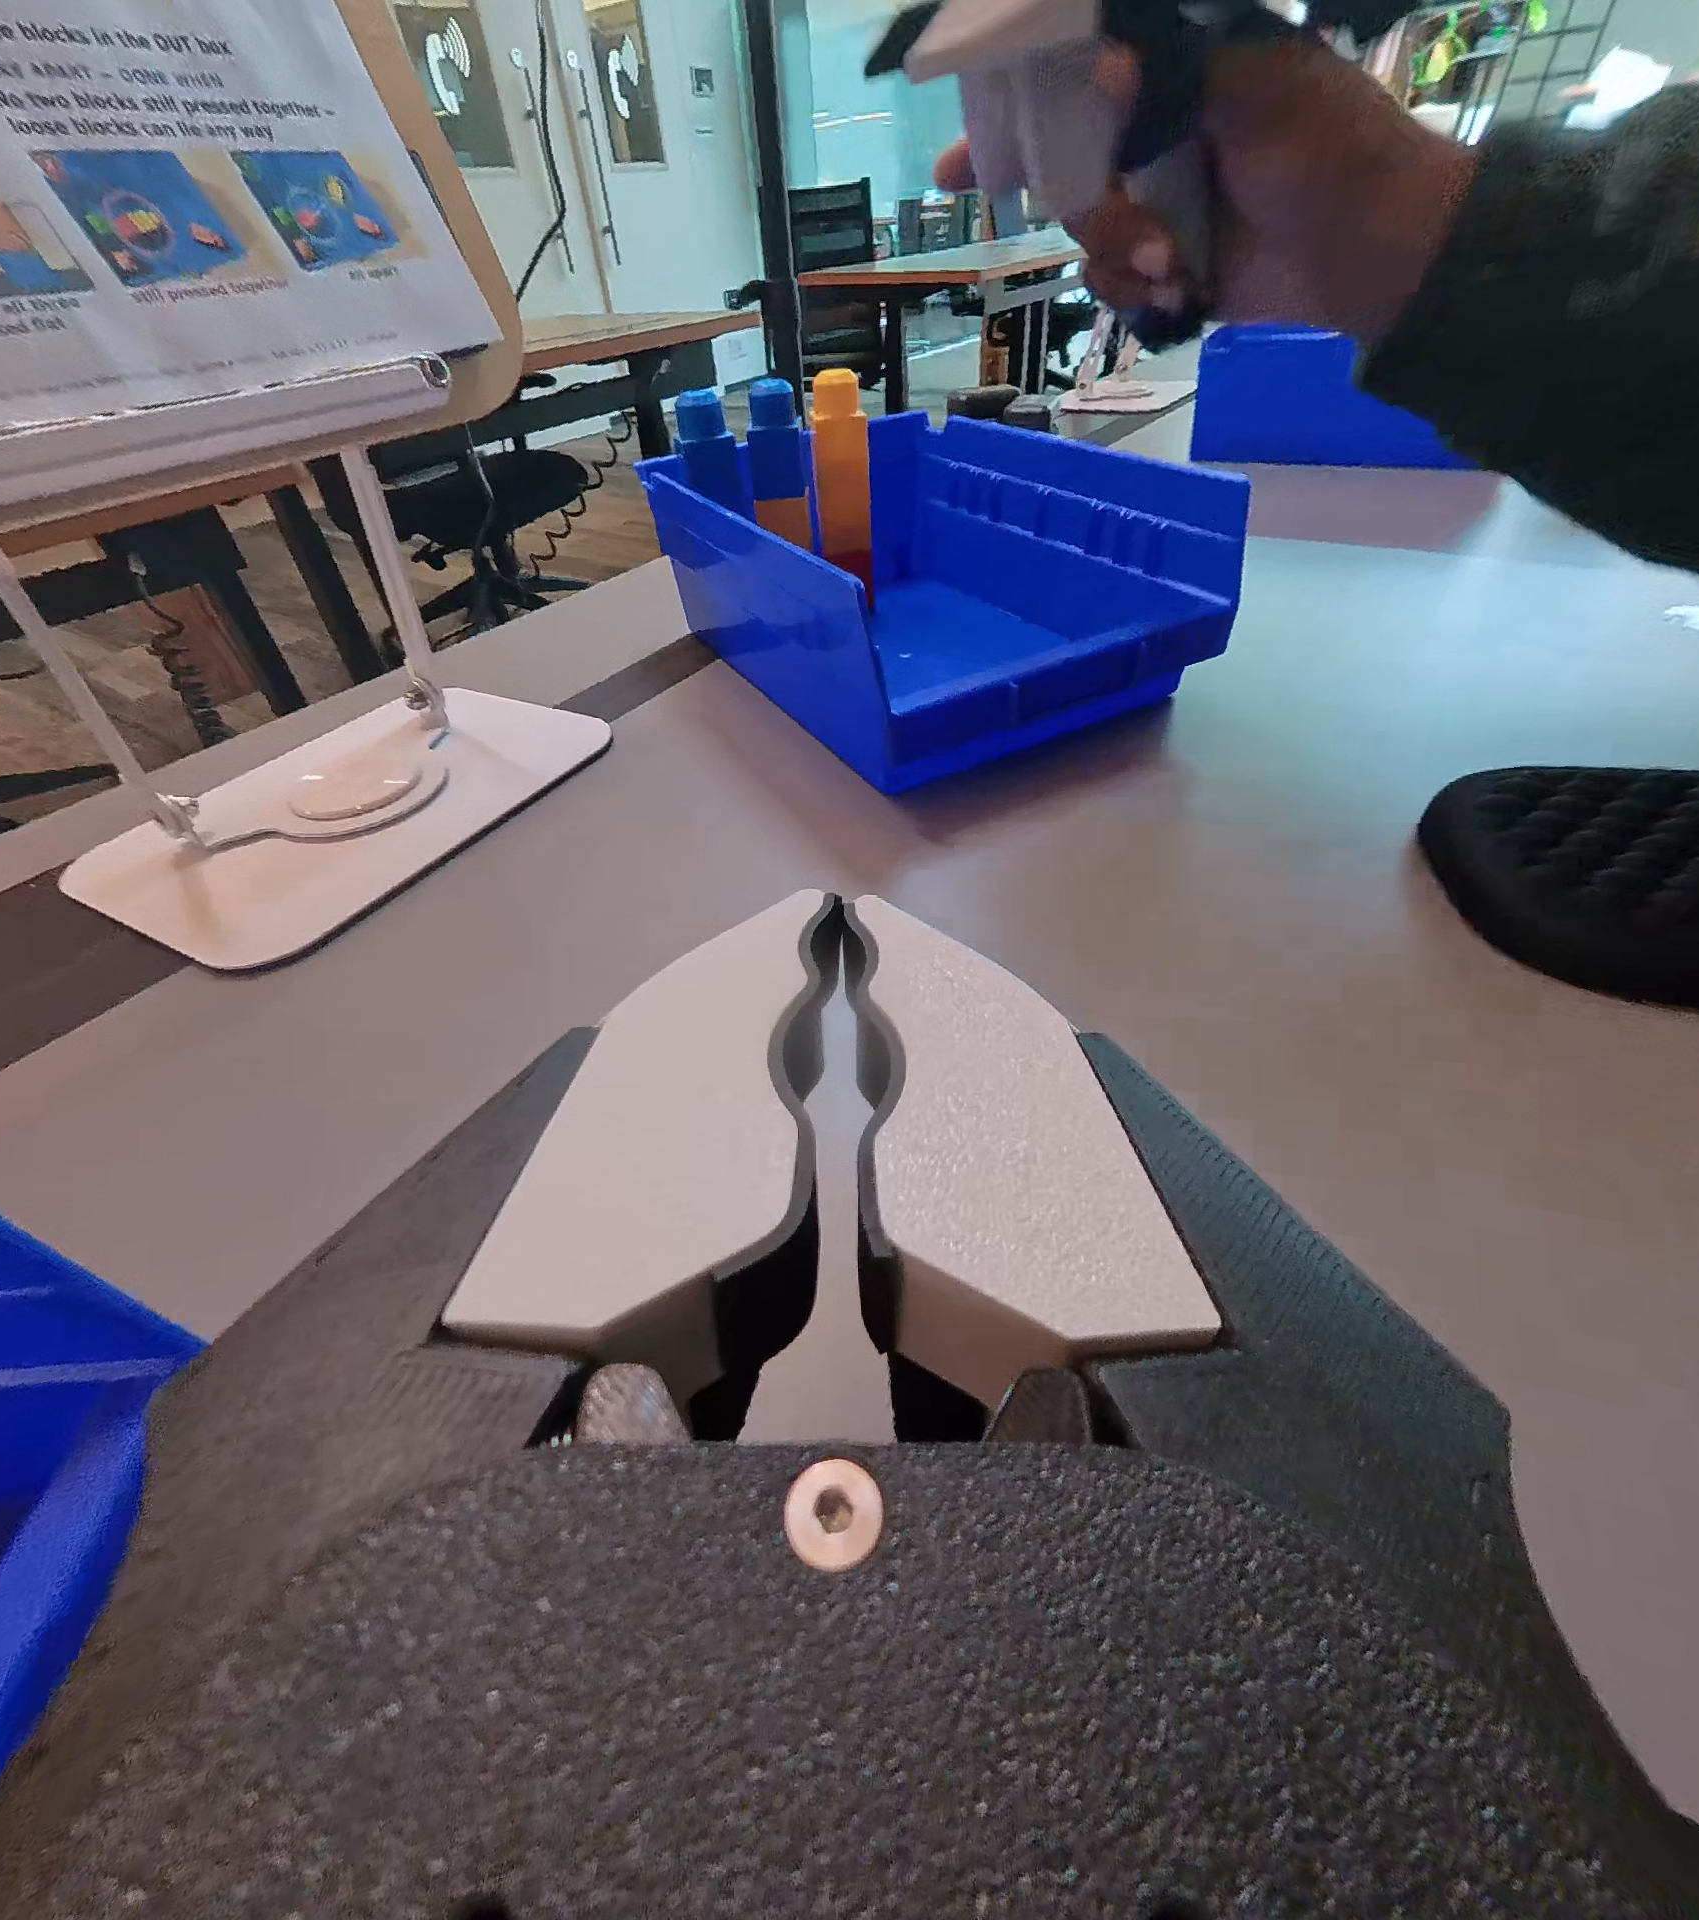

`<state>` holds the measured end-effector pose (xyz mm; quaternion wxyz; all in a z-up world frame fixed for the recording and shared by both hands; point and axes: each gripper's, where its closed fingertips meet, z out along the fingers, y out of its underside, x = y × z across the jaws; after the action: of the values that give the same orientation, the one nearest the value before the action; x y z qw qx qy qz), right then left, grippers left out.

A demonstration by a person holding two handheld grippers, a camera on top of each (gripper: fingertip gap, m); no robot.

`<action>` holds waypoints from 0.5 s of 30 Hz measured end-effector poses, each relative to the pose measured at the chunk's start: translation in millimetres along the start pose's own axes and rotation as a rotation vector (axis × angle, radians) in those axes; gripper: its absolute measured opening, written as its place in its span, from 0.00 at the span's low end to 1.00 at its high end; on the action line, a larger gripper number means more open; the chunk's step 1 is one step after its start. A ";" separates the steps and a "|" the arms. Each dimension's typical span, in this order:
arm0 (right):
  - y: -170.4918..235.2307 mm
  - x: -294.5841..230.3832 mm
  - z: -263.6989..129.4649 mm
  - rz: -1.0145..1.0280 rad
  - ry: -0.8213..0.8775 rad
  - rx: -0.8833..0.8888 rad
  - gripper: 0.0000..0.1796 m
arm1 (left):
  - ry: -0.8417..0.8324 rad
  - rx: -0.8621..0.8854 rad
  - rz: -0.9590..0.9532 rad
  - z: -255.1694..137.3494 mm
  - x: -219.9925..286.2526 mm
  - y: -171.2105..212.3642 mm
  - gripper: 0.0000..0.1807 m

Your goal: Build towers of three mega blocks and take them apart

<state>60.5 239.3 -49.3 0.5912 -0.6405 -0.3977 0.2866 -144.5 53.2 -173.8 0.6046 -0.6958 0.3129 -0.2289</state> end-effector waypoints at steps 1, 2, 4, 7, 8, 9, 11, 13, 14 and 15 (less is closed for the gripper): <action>2.4 -33.8 -1.3 0.032 -0.060 0.015 0.27 | 0.012 0.005 -0.023 -3.7 -1.0 -5.2 0.00; 7.2 -66.1 -3.7 0.063 -0.110 0.026 0.26 | -0.002 0.017 -0.049 -8.8 -7.0 -12.3 0.00; 25.4 -119.3 -9.8 0.116 -0.160 0.009 0.20 | -0.071 0.037 -0.074 -23.3 -28.9 -27.8 0.00; 57.8 -176.0 -19.0 0.189 -0.214 -0.027 0.11 | -0.237 0.041 -0.072 -57.2 -78.0 -49.2 0.00; 68.6 -188.0 -21.3 0.201 -0.222 -0.040 0.08 | -0.297 0.015 -0.051 -70.8 -97.4 -53.9 0.00; 78.3 -197.3 -23.2 0.205 -0.225 -0.050 0.05 | -0.363 -0.015 -0.022 -85.7 -119.1 -58.9 0.00; 93.9 -209.5 -25.3 0.204 -0.235 -0.059 0.02 | -0.410 -0.114 -0.029 -109.1 -158.4 -60.6 0.00; 104.3 -213.8 -24.4 0.217 -0.242 -0.052 0.01 | -0.386 -0.294 -0.116 -122.0 -190.5 -43.0 0.09; 108.1 -214.5 -22.9 0.244 -0.250 -0.052 0.01 | -0.381 -0.390 -0.137 -127.2 -205.1 -30.3 0.13; 110.7 -215.5 -21.7 0.274 -0.265 -0.054 0.01 | -0.386 -0.465 -0.136 -131.7 -218.6 -18.4 0.17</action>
<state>-14.4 46.7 -177.6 0.4717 -0.6610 -0.3886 0.4355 -386.2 118.3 -121.1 0.4606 -0.8656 0.1889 -0.0546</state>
